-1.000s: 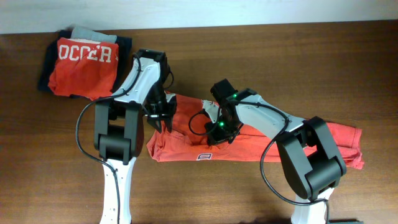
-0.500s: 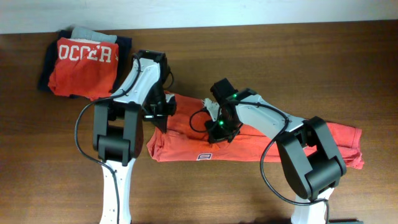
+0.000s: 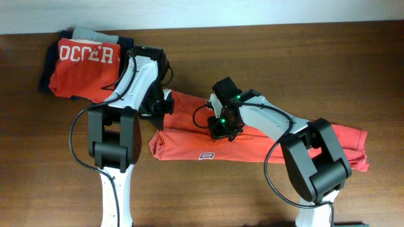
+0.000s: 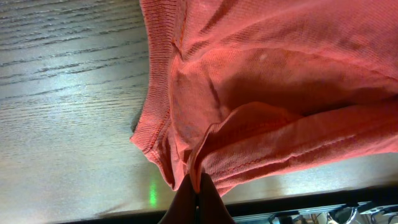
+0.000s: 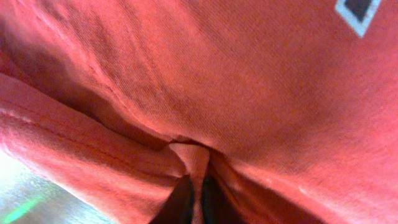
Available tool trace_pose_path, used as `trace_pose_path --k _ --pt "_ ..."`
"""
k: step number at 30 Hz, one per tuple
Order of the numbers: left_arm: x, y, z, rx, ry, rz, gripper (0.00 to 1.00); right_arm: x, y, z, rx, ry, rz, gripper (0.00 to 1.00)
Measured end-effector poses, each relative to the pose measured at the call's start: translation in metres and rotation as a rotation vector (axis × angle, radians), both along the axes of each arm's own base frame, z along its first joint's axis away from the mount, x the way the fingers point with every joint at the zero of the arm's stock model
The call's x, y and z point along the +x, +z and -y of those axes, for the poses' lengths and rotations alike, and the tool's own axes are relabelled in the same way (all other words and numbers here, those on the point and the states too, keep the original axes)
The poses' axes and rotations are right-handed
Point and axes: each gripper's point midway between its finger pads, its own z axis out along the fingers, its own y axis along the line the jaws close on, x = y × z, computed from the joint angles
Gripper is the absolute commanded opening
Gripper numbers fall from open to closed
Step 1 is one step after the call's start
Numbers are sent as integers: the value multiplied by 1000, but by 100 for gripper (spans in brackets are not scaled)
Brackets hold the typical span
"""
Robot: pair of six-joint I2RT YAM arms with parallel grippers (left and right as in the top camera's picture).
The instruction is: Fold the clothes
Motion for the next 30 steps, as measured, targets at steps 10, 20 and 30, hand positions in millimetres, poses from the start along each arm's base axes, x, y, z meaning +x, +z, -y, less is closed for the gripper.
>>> trace_pose_path --k 10,20,30 --pt "2 -1 -1 10 0 10 38 15 25 -4 4 39 37 66" --pt "22 14 6 -20 11 91 34 25 68 5 -46 65 47 37" --pt "46 22 48 -103 -46 230 2 21 57 61 -183 -14 -29 8"
